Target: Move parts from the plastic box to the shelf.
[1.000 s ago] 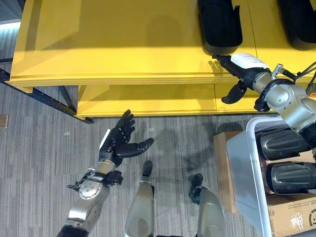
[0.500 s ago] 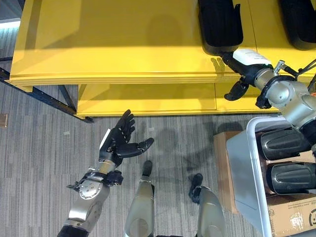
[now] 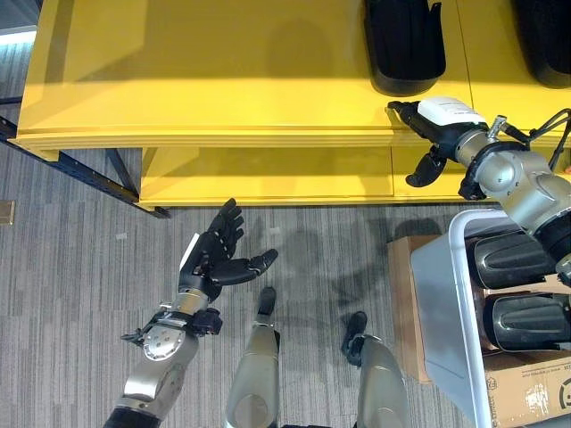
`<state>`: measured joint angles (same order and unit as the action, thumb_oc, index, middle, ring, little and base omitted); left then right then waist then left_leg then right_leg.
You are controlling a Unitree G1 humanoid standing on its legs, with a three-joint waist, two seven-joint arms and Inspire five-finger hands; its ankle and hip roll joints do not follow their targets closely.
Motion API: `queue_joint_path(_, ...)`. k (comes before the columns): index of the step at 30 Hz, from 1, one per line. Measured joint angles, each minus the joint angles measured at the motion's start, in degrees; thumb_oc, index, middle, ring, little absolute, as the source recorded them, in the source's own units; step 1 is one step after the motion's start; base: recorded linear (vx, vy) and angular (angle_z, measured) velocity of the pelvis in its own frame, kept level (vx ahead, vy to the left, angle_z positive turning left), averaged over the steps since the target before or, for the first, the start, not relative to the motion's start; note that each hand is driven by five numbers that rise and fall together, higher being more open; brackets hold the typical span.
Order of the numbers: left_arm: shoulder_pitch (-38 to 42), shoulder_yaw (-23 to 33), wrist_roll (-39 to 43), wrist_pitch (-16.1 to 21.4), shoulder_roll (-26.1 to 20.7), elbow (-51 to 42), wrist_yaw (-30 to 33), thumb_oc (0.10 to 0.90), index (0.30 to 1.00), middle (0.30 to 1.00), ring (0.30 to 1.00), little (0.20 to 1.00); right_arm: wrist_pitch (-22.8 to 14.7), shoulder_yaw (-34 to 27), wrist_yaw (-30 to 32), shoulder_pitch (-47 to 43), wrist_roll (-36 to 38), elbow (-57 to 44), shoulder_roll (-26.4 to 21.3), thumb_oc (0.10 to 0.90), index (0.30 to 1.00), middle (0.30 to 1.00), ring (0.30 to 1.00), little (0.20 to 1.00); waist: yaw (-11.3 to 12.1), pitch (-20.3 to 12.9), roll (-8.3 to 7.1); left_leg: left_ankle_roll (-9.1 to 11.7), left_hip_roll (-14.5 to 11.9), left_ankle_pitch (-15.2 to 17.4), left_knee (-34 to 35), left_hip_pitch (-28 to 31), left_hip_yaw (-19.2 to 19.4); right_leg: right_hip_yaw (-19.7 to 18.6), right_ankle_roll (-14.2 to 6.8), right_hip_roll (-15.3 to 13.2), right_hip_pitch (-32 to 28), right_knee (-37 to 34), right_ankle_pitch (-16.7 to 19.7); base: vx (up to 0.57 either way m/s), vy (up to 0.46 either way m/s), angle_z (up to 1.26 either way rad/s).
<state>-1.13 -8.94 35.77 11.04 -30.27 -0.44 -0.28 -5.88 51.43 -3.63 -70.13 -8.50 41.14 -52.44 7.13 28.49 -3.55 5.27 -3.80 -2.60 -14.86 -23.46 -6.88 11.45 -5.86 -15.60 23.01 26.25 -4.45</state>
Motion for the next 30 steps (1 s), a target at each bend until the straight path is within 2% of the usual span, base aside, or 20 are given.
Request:
queue_joint_path(10,-0.3,0.0,0.0,0.1,0.1,0.0,0.1,0.900,1.000,1.000,1.000,1.000,0.0,1.8,0.6,-1.7,-0.5,1.8,0.8,0.900,1.000,1.000,1.000,1.000,1.0,0.0,0.02,0.5,0.0,-0.3,-0.2,-0.7,-0.2,0.2,0.0,0.0,0.6,0.0,0.0,0.00,0.000,0.00)
queue_joint_path(30,-1.1,0.0,2.1,0.3,0.1,0.0,1.1,0.900,1.000,1.000,1.000,1.000,0.0,3.7,1.3,-3.7,-1.0,4.9,1.7,0.900,1.000,1.000,1.000,1.000,1.1,0.1,0.01,0.1,0.1,0.2,-1.0,-1.8,-0.5,0.3,0.0,0.0,1.3,0.4,0.0,0.00,0.000,0.00)
